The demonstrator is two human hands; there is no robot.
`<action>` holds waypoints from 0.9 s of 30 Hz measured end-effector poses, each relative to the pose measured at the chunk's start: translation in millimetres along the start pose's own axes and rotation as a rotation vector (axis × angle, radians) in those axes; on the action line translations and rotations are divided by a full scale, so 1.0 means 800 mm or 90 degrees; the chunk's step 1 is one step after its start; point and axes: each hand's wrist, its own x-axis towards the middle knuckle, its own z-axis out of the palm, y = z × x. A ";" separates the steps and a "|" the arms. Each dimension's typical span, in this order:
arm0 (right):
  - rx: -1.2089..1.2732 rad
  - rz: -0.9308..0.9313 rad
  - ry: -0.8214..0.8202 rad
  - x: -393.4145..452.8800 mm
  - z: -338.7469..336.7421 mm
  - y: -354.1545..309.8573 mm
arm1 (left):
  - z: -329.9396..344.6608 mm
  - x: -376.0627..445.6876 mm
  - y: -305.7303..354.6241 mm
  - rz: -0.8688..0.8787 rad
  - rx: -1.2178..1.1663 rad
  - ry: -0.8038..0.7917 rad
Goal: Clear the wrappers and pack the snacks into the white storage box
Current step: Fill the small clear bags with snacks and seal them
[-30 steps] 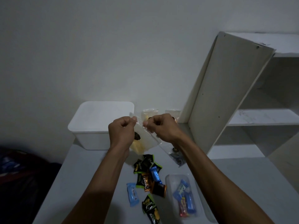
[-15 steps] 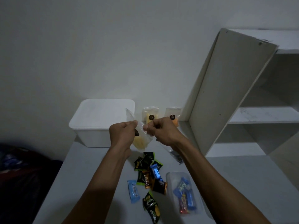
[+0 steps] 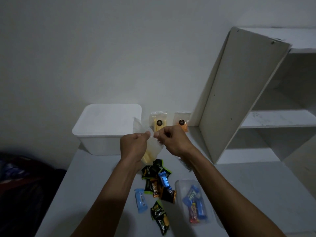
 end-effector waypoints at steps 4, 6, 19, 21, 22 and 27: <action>-0.054 -0.034 -0.053 -0.006 -0.035 -0.009 | -0.013 0.017 -0.007 0.087 0.026 0.079; -0.088 -0.041 -0.089 -0.009 -0.058 -0.016 | -0.021 0.026 -0.007 0.135 0.066 0.026; 0.028 -0.027 0.050 -0.030 -0.084 0.036 | -0.007 0.032 -0.014 0.094 -0.095 -0.083; 0.065 -0.028 0.131 -0.031 -0.069 0.052 | -0.002 0.032 -0.019 0.088 -0.095 -0.085; 0.088 -0.022 0.159 -0.031 -0.062 0.057 | 0.001 0.033 -0.022 0.088 -0.093 -0.084; 0.107 -0.002 0.192 -0.021 -0.056 0.083 | 0.021 0.045 -0.046 0.087 -0.082 -0.065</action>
